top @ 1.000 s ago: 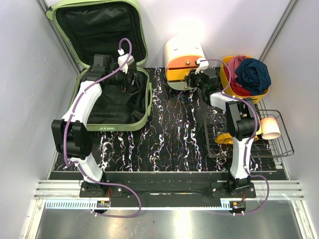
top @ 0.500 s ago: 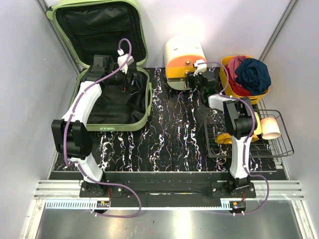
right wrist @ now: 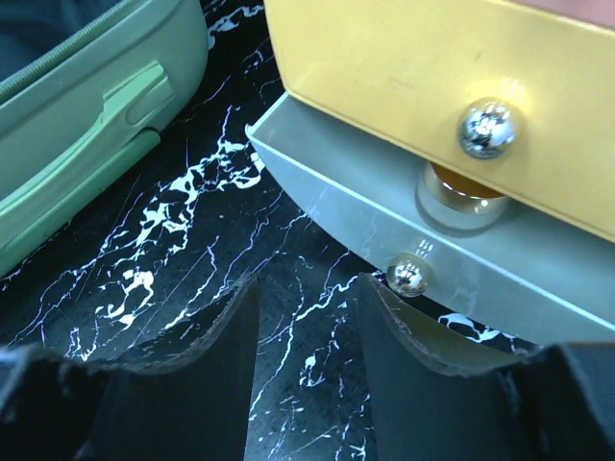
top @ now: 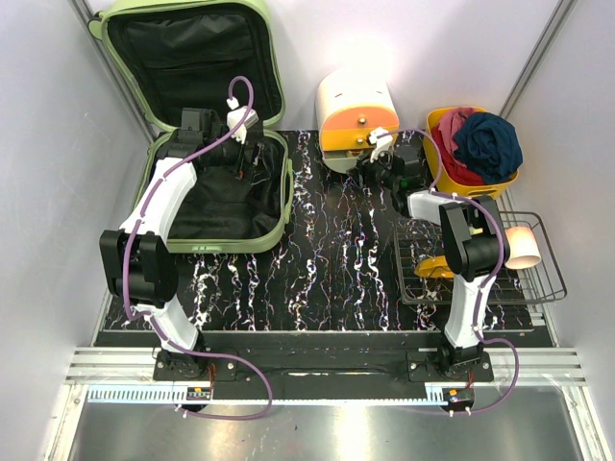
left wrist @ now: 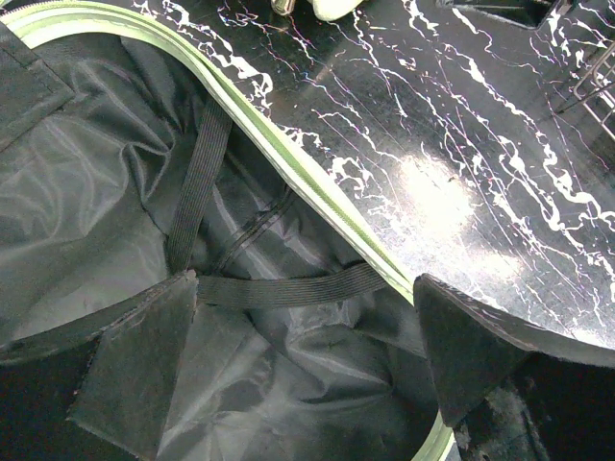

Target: Open, take out, and arrange the luggage

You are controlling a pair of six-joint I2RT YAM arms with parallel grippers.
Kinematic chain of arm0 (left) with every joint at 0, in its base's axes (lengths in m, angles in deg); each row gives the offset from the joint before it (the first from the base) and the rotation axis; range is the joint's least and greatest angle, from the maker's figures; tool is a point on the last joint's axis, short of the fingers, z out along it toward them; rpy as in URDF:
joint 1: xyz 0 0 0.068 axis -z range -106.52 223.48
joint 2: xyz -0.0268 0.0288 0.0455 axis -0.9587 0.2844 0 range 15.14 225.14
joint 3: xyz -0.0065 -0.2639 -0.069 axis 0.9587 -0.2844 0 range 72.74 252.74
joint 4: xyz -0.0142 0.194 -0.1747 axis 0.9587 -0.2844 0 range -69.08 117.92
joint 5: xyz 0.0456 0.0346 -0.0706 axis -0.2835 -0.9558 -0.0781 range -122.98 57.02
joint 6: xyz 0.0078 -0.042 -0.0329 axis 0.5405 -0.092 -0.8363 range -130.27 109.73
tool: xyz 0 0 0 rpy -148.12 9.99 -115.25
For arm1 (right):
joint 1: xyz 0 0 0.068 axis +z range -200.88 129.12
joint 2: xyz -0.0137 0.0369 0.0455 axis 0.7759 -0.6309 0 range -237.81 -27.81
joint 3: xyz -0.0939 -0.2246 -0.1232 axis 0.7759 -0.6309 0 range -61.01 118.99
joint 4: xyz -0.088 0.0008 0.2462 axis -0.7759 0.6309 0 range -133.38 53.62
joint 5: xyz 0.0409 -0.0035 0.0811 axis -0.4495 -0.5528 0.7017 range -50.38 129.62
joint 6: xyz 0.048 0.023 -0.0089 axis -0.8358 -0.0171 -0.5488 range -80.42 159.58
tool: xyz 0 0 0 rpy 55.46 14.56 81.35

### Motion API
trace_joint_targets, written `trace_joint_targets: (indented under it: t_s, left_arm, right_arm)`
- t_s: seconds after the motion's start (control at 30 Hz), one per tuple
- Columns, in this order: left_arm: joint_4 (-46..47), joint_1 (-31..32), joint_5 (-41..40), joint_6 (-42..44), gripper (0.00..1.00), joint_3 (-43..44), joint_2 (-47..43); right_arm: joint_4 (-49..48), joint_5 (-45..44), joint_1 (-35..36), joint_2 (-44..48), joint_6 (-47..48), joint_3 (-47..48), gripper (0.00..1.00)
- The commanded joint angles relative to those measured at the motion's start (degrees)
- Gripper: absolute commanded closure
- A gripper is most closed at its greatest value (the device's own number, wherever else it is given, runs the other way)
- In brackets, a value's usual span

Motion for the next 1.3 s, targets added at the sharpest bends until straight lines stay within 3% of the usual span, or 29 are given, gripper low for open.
trace_joint_targets:
  t_s: [0.0, 0.47, 0.8, 1.03, 1.27]
  left_arm:
    - [2.6, -0.5, 0.1, -0.8, 0.01, 0.2, -1.5]
    - [2.6, -2.5, -0.3, -3.4, 0.01, 1.5, -0.6]
    - [1.7, -4.1, -0.9, -3.3, 0.01, 1.2, -0.6]
    - [-0.5, -4.6, -0.9, -3.0, 0.01, 3.9, 0.9]
    - [0.5, -4.5, 0.1, -3.5, 0.01, 6.9, 3.0]
  right_arm:
    - [4.7, -2.1, 1.7, -1.3, 3.0, 4.8, 0.49]
    - [-2.9, -12.8, 3.6, -12.8, 7.9, 14.9, 0.45]
    - [-7.4, -12.7, 3.9, -19.2, 8.4, 22.4, 0.38]
    - [-9.8, -8.2, 4.3, -15.2, 9.8, 19.5, 0.31]
    - [-10.3, -2.1, 4.3, -4.9, 8.3, 12.4, 0.24]
